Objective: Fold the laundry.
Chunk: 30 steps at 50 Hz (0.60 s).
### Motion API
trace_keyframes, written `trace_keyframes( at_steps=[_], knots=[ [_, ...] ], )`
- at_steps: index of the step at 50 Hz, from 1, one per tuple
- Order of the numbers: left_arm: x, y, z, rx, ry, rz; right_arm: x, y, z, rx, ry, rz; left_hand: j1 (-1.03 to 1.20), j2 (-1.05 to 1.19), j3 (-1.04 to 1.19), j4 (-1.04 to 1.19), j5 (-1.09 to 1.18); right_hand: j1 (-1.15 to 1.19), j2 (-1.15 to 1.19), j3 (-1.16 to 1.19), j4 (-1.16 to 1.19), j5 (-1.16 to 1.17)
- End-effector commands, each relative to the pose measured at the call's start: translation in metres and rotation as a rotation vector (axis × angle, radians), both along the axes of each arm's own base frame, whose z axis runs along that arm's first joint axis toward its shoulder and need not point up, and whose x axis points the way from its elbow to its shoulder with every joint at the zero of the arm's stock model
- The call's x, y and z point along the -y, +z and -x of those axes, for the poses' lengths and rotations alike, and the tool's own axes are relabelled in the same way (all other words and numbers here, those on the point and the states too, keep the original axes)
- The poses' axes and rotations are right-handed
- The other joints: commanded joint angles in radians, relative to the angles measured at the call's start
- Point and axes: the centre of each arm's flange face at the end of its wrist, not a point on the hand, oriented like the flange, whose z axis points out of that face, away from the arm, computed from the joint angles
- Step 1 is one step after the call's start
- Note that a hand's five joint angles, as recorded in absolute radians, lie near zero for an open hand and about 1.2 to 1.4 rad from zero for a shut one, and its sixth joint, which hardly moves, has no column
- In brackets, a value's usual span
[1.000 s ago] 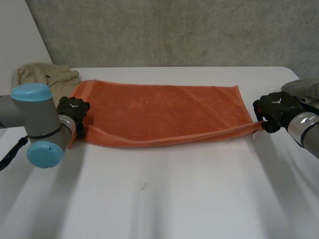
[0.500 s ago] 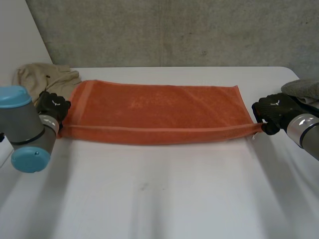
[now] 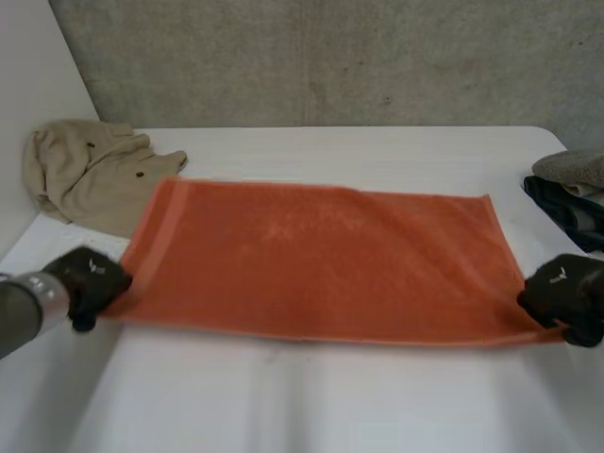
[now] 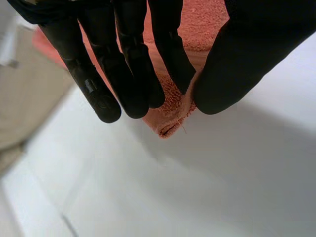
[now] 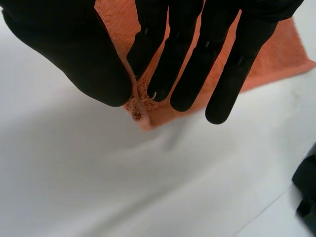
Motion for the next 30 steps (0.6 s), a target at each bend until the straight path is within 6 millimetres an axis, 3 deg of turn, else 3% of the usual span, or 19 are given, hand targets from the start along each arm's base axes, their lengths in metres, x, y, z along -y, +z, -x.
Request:
trace_keyframes(
  at_steps=[1,4,9,17,21,30],
  knots=[
    [-0.045,0.014,-0.009,0.047,-0.097,-0.231,-0.008,0.003,0.014,-0.033,0.034,-0.018,0.217,0.202,0.207,0.201,0.237,0.257,0.219,0.209,0.199,0.205],
    [-0.042,0.023,-0.006,0.041,-0.113,-0.195,-0.004,0.001,0.016,-0.033,0.03,-0.017,0.217,0.202,0.207,0.201,0.237,0.257,0.219,0.209,0.199,0.205],
    [-0.014,0.033,0.001,0.013,-0.095,-0.067,0.013,0.0,0.01,-0.014,0.025,0.041,0.217,0.202,0.207,0.201,0.237,0.257,0.219,0.209,0.199,0.205],
    [0.057,0.043,0.029,-0.091,-0.013,0.122,0.066,-0.001,-0.016,0.154,-0.088,0.237,0.217,0.202,0.207,0.201,0.237,0.257,0.219,0.209,0.199,0.205],
    [0.087,0.045,0.041,-0.127,0.031,0.192,0.097,-0.003,-0.032,0.193,-0.125,0.357,0.217,0.202,0.207,0.201,0.237,0.257,0.219,0.209,0.199,0.205],
    [0.145,0.041,0.06,-0.142,0.116,0.364,0.143,-0.005,-0.064,0.244,-0.135,0.575,0.217,0.202,0.207,0.201,0.237,0.257,0.219,0.209,0.199,0.205]
  ],
)
